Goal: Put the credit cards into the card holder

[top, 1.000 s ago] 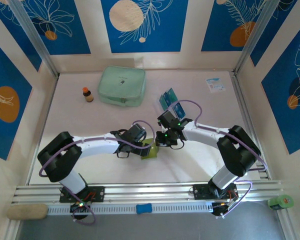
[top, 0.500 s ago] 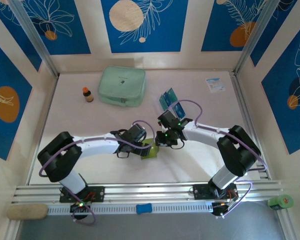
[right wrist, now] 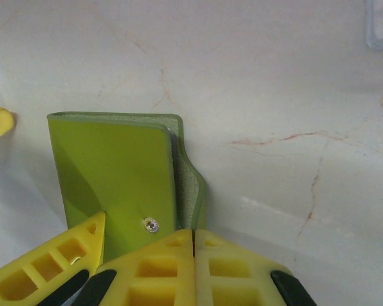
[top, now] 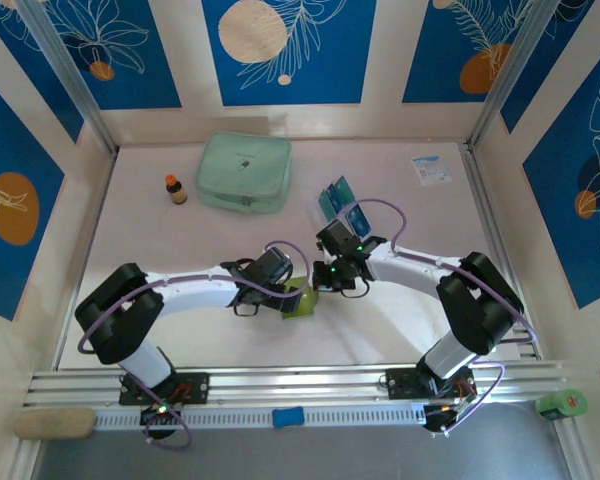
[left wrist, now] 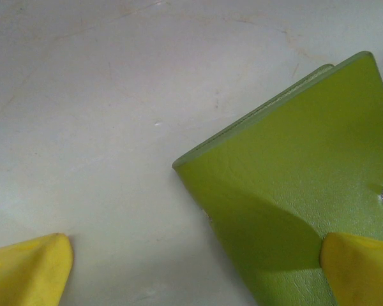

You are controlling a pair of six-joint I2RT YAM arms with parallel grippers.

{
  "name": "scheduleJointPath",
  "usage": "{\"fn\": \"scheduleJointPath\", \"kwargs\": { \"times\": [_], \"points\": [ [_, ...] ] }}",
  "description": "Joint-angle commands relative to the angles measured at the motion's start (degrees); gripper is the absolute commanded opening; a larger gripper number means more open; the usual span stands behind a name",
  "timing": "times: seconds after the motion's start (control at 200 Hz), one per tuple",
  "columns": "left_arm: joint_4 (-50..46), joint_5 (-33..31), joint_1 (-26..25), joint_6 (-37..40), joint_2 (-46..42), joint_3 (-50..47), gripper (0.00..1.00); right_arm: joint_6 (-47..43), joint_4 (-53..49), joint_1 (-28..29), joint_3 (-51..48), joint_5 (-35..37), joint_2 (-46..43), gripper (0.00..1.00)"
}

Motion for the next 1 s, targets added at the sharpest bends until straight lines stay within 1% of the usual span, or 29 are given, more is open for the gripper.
{"fn": "scheduleJointPath", "kwargs": {
  "times": [0.0, 0.185, 0.415, 0.64, 0.995],
  "points": [
    [-3.68, -2.71, -0.39, 1.39, 2.69, -2.36, 1.0, -0.01, -0.36, -0.35, -0.56, -0.8, -2.73, 0.0],
    [-3.39, -2.69, -0.36, 1.3, 2.62, -2.45, 1.0, 1.17, 3.01, -0.17, -1.64, -4.33, -2.67, 0.0],
    [-3.26, -2.71, -0.39, 1.22, 2.52, -2.71, 1.0, 3.83, 7.99, 0.66, -2.2, -8.65, 0.34, 0.0],
    [-3.11, -2.54, -0.39, 1.14, 2.44, -2.78, 1.0, 4.72, 9.35, 2.0, -1.63, -8.89, 2.88, 0.0],
    [-3.07, -2.64, -0.39, 1.07, 2.17, -3.06, 1.0, 5.09, 9.96, 2.64, -2.13, -8.25, 5.28, 0.0]
  ]
}}
